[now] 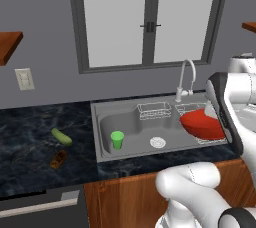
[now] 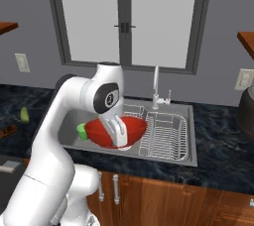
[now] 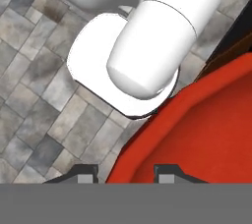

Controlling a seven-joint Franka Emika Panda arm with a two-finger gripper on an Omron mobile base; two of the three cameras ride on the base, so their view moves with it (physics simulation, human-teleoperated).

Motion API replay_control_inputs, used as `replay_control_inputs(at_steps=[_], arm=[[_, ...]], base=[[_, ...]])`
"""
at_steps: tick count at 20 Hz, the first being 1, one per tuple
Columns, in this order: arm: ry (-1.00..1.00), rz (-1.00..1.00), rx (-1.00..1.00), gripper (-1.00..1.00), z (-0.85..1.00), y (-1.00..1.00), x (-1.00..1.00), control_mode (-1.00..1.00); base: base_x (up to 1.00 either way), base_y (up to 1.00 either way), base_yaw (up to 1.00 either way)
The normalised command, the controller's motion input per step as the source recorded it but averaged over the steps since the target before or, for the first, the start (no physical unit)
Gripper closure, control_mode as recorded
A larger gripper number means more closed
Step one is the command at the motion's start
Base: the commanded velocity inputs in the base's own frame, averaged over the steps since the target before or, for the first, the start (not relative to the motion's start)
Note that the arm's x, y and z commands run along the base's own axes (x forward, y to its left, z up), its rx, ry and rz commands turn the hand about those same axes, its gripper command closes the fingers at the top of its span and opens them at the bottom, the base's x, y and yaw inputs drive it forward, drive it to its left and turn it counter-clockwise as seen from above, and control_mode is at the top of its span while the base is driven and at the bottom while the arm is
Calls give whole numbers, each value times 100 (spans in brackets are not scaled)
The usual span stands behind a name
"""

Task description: Remove the cucumber and sweet potato from the sink. Then move the bowl and cup from the counter to the sink for washing.

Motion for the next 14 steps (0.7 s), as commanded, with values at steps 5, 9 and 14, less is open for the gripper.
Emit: replay_control_inputs(at_steps=[5, 9, 14], arm=[[15, 9, 9, 100, 3, 19, 3, -100], [10, 10, 11, 100, 4, 16, 4, -100], [8, 10, 12, 100, 3, 12, 10, -100]], base=[[0, 0, 0], [0, 0, 0], [0, 0, 0]])
